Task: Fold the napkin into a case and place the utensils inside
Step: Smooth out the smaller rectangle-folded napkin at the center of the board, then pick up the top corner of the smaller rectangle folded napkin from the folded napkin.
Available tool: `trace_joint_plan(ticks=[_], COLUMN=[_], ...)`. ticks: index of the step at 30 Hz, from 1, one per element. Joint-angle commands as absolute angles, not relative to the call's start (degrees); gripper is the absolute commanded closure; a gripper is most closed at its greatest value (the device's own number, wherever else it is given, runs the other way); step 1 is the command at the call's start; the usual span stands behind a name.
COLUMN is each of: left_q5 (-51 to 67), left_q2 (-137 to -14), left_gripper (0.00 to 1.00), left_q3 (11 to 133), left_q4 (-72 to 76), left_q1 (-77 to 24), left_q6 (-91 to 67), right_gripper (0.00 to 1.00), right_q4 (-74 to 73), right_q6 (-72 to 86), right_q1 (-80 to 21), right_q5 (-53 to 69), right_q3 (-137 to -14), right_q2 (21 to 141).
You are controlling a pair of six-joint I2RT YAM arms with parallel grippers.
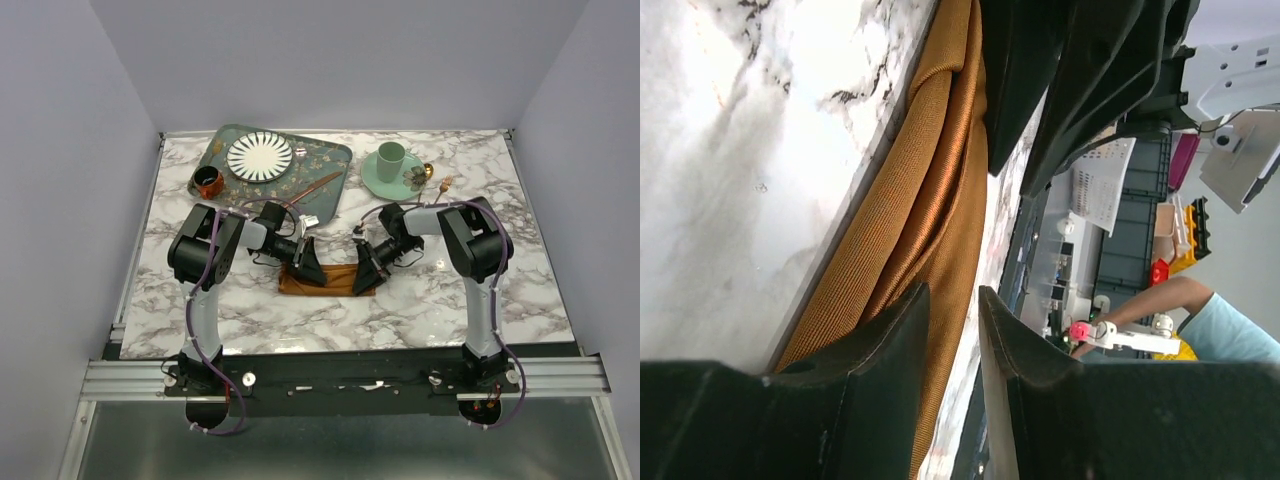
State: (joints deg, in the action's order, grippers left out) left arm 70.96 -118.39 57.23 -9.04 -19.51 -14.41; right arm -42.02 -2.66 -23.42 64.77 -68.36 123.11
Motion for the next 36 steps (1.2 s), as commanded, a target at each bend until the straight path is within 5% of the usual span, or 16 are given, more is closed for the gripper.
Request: trace_joint_plan(ticks=[1,15,22,36], left_q5=[61.79,65.04,56.96,43.51], left_q2=[-119.62,-110.42,-101.52,-110.29], left_gripper=[0.6,0.54,0.5,0.39], left_q3=[56.69,60.82,66.96,78.75], left_q4=[-13.36,-24.08,-25.93,-31.29], left_q1=[-19.16,-22.23,-24.61,-35.85], left_q6=[-8.96,2.9,9.22,31.11], right_gripper=[0.65,0.62,0.63,0.66], right_q4=[-40.61,-43.24,-43.86,-43.24], right_q6=[-0.44,-0.35,2.37,3.43], right_q1=[-21.89,-21.89,-15.66,-10.2], right_q5=[60.12,71.28,64.44,54.14], right_q3=[-68.91,-68.55,-69.17,-70.14], right_q2=[127.79,111.63,108.37,110.83])
